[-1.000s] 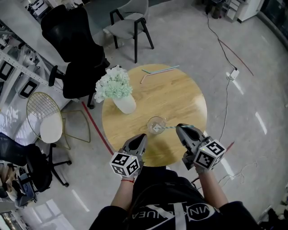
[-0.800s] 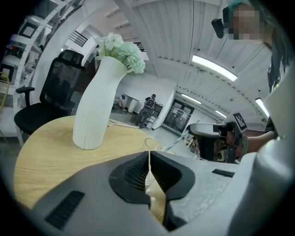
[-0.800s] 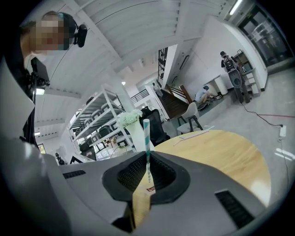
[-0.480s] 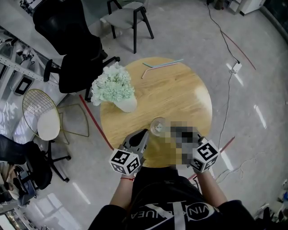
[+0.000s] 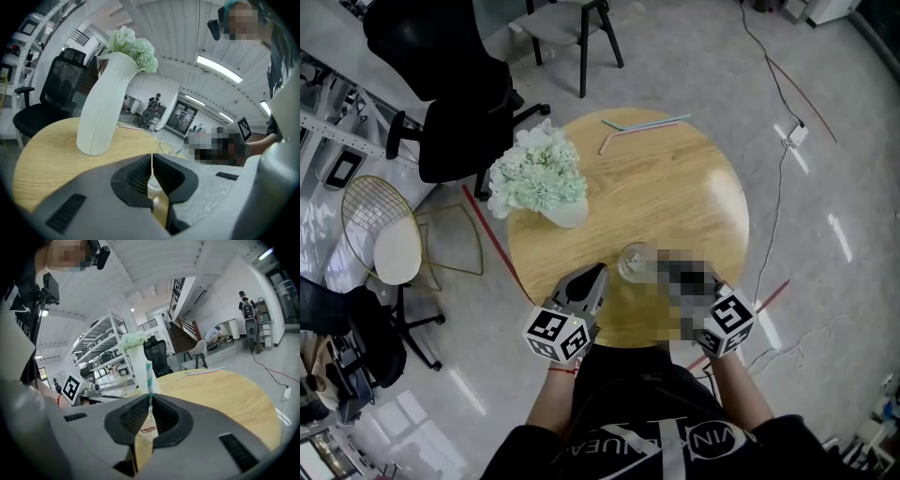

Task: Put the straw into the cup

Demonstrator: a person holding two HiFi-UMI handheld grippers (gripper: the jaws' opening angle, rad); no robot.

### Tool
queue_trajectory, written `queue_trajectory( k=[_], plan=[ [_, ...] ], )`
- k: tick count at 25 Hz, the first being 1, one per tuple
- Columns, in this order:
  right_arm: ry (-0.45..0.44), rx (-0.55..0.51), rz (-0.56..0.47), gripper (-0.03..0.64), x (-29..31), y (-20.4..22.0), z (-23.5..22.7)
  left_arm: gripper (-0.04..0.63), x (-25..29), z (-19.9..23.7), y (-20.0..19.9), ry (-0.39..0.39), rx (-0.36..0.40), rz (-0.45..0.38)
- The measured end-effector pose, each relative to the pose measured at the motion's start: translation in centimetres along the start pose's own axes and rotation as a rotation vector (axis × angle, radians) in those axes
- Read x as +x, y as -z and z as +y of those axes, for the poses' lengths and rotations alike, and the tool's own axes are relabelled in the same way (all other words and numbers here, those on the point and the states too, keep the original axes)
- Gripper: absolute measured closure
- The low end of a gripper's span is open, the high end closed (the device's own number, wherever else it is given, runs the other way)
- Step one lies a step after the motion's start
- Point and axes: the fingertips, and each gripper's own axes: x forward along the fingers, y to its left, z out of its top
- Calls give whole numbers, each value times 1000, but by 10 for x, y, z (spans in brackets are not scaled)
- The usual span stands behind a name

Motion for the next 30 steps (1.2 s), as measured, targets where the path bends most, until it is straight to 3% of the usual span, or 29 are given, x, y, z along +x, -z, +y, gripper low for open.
queue_trajectory(
  k=[24,30],
  plan=[
    [25,59,-4,591,-2,6,-17,578,4,-11,10,35,-11,36],
    [18,95,-5,529,-3,10,-16,578,1,-11,14,37,-13,41]
  ],
)
